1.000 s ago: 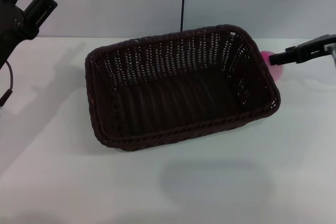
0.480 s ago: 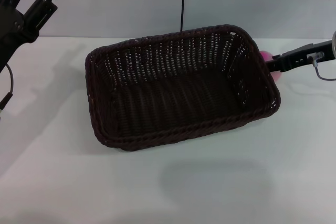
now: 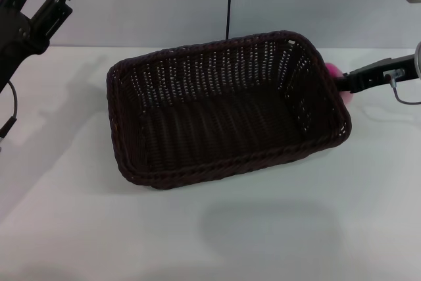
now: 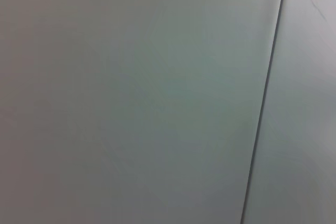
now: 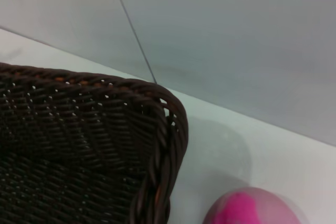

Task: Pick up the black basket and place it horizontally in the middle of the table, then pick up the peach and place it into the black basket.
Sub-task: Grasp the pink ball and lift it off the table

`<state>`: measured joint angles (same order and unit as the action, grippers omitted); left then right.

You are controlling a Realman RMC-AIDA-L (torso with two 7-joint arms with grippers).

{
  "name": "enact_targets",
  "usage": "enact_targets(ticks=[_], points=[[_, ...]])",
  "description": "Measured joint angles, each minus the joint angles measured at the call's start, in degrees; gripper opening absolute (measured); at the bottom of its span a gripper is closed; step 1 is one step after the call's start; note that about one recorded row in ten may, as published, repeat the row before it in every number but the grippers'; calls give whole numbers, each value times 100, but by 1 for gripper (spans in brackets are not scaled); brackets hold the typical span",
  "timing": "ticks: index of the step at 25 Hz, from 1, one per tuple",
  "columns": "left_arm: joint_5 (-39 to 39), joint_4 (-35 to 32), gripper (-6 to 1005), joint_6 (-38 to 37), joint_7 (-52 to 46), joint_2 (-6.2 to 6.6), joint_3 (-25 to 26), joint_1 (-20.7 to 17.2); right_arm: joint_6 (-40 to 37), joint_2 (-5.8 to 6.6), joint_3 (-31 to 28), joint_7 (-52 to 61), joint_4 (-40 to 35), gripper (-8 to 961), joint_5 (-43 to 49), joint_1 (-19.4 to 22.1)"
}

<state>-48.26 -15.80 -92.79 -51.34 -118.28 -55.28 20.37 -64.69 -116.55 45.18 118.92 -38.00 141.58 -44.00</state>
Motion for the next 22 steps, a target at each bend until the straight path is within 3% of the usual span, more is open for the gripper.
enact_targets(ticks=[4, 10, 17, 22], points=[[2, -1, 813, -1, -4, 5, 9, 2, -46, -2, -29, 39, -92, 198, -6, 37], [8, 1, 813, 14, -2, 7, 25, -9, -175, -85, -41, 206, -751, 144, -417, 429], [17, -1, 813, -3, -39, 15, 84, -23, -426, -94, -45, 230, -1637, 98, -1904, 1168], [19, -2, 813, -3, -42, 16, 87, -25, -1120, -66, -41, -62, -2056, 71, -3295, 1484]])
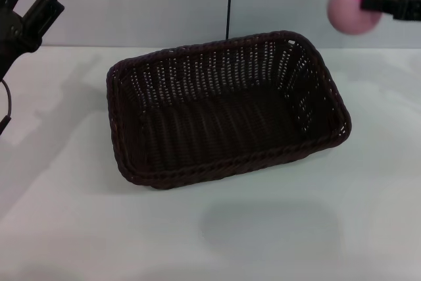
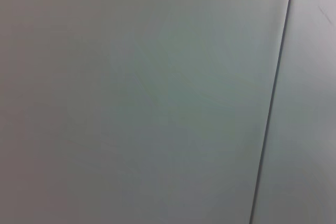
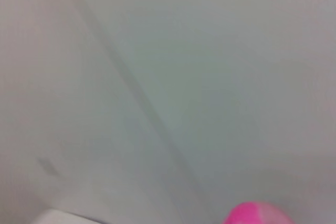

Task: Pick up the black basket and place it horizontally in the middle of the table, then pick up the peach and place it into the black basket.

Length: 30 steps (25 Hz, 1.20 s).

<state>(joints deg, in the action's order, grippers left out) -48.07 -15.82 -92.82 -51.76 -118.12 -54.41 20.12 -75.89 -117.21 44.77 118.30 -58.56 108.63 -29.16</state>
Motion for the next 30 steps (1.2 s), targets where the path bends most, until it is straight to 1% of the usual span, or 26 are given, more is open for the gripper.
enact_targets(ticks=[2, 4, 6, 7, 11, 13, 14, 19, 28, 30], points=[[0, 2, 813, 0, -1, 0, 0, 1, -408, 0, 36, -291, -66, 59, -457, 25], [0, 4, 813, 0, -1, 0, 0, 3, -860, -18, 79, -563, -68, 46, -754, -44], [1, 6, 813, 1, -1, 0, 1, 5, -1145, -48, 144, -734, -28, 33, -792, -168], [0, 6, 813, 1, -1, -1, 0, 5, -1239, -64, 245, -818, 13, 46, -776, -239], [0, 9, 813, 14, -1, -7, 0, -1, -1100, -79, 812, -920, 262, 100, -554, -465], [-1, 9, 813, 32, -1, -9, 0, -6, -958, -83, 949, -907, 511, 127, -320, -642], [-1, 9, 813, 34, -1, -9, 0, -9, -953, -88, 953, -908, 654, 140, -251, -718], [-1, 9, 813, 36, 0, -9, 5, -20, -944, -89, 934, -919, 703, 226, -240, -735], [-1, 18, 813, 37, -7, -9, 78, -36, -994, -97, 739, -934, 658, 401, -292, -541], [-1, 19, 813, 30, -11, -9, 109, -45, -1007, -105, 680, -934, 656, 455, -298, -510]])
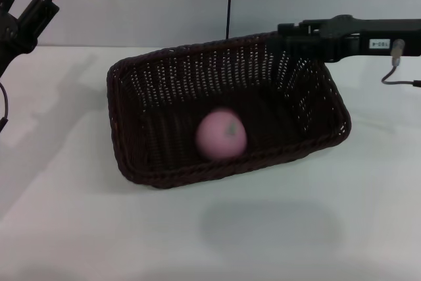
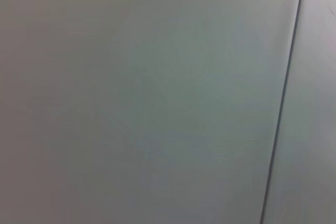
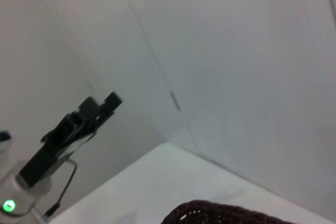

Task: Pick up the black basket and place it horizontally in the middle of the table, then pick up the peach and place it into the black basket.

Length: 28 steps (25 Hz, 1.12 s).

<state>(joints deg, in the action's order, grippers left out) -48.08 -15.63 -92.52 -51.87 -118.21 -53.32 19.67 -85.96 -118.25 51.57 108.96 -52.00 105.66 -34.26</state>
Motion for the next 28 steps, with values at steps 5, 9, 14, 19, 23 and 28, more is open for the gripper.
enact_targets(ticks=[5, 9, 14, 19, 23, 28], points=[[2, 11, 813, -26, -2, 0, 63, -19, -49, -40, -416, -386, 36, 536, -623, 400], [8, 43, 813, -33, -4, 0, 163, -58, -88, -48, -478, -1107, 231, 536, -1591, 820], [14, 68, 813, -88, -6, 4, 345, -116, -110, -63, -567, -2865, 1164, 536, -3355, 1414], [19, 238, 813, -210, 22, -15, 846, -164, -638, -63, -944, -5031, 2654, 536, -5098, 1734], [20, 452, 813, -350, 82, -15, 1359, -187, -1289, -68, -1707, -6416, 3859, 536, -6025, 1824], [20, 767, 813, -780, 631, -28, 1779, -218, -1314, -70, -2452, -6885, 4360, 536, -6150, 1877]])
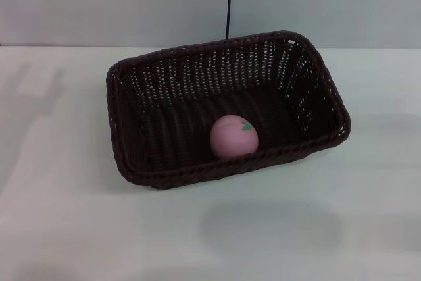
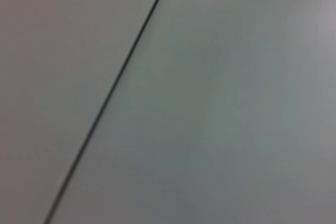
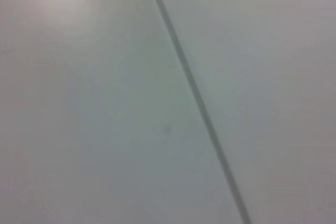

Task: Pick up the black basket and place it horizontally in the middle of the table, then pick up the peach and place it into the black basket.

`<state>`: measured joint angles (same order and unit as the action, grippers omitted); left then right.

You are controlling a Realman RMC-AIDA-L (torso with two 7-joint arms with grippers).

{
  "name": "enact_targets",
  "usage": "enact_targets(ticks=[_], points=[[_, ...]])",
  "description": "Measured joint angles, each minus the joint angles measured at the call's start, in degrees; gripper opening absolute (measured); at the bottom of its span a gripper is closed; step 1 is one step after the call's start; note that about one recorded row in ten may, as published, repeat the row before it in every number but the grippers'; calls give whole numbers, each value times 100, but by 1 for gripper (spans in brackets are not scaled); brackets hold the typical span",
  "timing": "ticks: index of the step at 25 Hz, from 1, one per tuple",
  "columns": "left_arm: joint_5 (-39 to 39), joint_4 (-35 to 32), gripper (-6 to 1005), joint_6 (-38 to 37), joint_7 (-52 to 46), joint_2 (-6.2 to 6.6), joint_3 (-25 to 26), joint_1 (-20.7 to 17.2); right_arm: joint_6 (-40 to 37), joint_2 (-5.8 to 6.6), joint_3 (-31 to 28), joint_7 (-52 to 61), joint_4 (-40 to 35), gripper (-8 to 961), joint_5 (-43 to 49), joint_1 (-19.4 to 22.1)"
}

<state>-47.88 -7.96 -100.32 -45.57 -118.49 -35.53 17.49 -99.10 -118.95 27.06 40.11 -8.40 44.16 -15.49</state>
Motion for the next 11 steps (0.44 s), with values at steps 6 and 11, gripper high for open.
enact_targets(ticks=[6, 11], points=[[-1, 458, 813, -487, 918, -12, 172, 0, 14, -7, -521, -101, 243, 536, -14, -11], [-3, 657, 813, -765, 1356, -20, 175, -1, 16, -7, -592, -111, 306, 536, -21, -34]])
